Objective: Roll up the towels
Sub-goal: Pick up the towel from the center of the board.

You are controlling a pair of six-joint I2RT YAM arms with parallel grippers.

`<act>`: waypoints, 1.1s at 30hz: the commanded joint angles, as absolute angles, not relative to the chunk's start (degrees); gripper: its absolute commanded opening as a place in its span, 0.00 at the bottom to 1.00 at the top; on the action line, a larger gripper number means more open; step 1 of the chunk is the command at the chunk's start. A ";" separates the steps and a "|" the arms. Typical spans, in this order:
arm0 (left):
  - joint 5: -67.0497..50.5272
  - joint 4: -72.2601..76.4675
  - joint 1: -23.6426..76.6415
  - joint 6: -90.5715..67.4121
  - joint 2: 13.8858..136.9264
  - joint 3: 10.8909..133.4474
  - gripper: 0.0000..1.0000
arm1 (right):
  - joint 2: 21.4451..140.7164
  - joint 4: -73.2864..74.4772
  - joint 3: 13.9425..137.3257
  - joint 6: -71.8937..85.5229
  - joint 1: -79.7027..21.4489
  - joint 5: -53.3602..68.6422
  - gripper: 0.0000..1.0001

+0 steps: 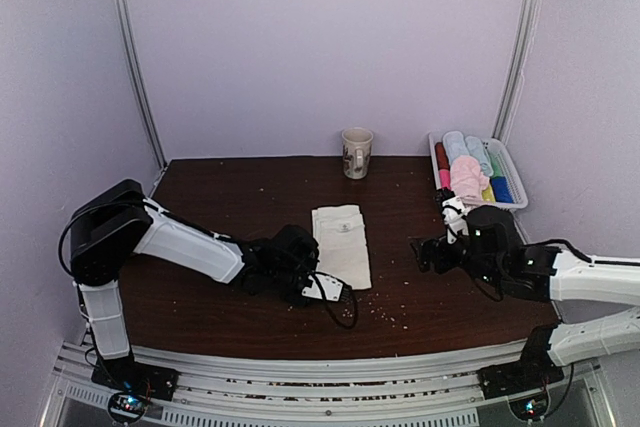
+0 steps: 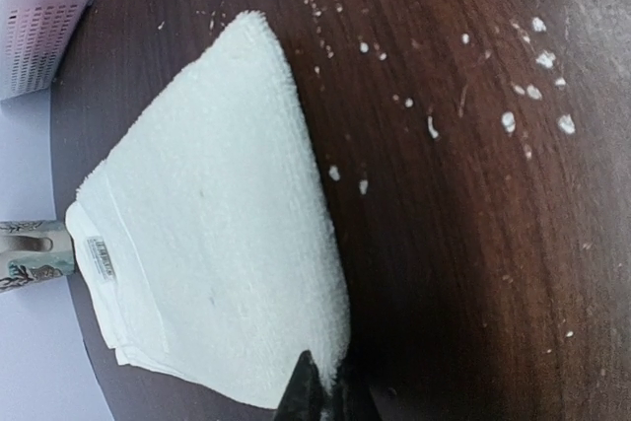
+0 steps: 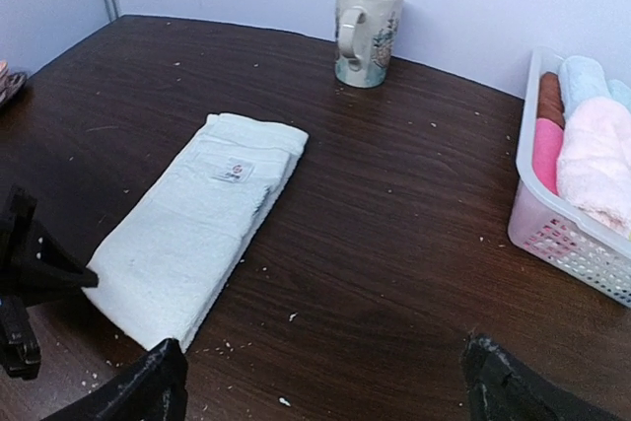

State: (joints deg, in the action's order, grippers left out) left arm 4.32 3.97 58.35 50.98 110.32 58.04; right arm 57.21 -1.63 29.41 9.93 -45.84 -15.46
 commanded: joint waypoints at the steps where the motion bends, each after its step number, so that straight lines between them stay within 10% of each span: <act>1: 1.78 -0.10 58.55 47.57 110.11 58.55 0.00 | 56.75 -9.57 25.96 -1.44 -50.94 -15.55 0.98; 14: -34.99 -27.86 48.34 45.19 111.27 70.54 0.00 | 71.82 -20.19 24.56 -25.99 -62.77 -8.64 1.00; 33: -53.83 -48.54 39.96 49.49 124.71 84.34 0.00 | 93.31 -24.14 34.69 -32.39 -64.82 -7.08 0.87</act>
